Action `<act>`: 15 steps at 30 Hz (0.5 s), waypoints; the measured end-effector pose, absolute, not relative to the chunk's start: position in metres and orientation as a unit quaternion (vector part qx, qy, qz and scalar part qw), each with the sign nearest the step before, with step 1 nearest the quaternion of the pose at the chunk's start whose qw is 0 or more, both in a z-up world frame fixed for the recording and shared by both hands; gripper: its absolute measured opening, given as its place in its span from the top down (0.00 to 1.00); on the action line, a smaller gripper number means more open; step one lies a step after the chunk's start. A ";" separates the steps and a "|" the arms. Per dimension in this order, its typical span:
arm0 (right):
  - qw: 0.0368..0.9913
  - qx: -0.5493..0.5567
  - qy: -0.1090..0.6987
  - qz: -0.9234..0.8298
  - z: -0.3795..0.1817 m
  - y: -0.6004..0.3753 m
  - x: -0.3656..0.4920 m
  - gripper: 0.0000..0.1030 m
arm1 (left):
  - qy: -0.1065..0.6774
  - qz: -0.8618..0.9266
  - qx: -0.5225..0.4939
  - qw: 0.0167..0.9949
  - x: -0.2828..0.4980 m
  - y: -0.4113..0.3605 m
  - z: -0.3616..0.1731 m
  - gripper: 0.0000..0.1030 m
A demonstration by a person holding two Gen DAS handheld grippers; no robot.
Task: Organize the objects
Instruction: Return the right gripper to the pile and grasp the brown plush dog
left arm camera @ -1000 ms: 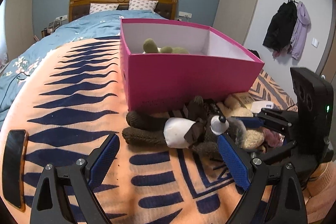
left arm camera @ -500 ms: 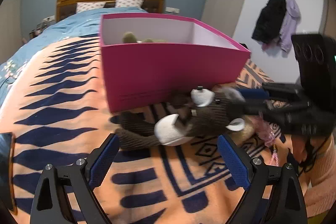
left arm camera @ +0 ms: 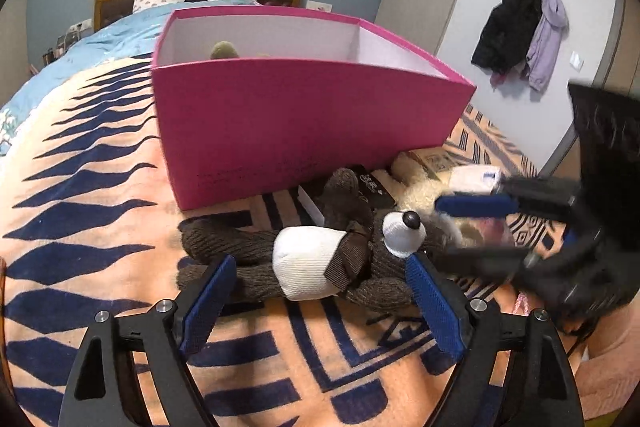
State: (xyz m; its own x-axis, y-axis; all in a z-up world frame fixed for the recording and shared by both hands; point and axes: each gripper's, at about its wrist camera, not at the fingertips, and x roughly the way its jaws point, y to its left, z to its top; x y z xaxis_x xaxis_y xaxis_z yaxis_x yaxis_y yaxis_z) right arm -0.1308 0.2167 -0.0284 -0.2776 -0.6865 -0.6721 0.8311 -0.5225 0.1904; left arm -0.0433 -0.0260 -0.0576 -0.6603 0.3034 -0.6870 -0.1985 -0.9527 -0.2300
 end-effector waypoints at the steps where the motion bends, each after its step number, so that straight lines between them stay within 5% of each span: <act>1: 0.478 0.367 0.102 -0.791 -0.031 0.214 -0.130 0.52 | -0.071 0.909 -0.387 0.135 -0.043 -0.030 -0.057 0.14; 8: 0.465 0.364 0.132 -0.796 -0.049 0.196 -0.129 0.45 | -0.077 0.913 -0.383 0.116 -0.038 -0.048 -0.052 0.14; 15: 0.493 0.361 0.098 -0.786 -0.027 0.207 -0.145 0.60 | -0.057 0.914 -0.379 0.135 -0.040 -0.037 -0.048 0.15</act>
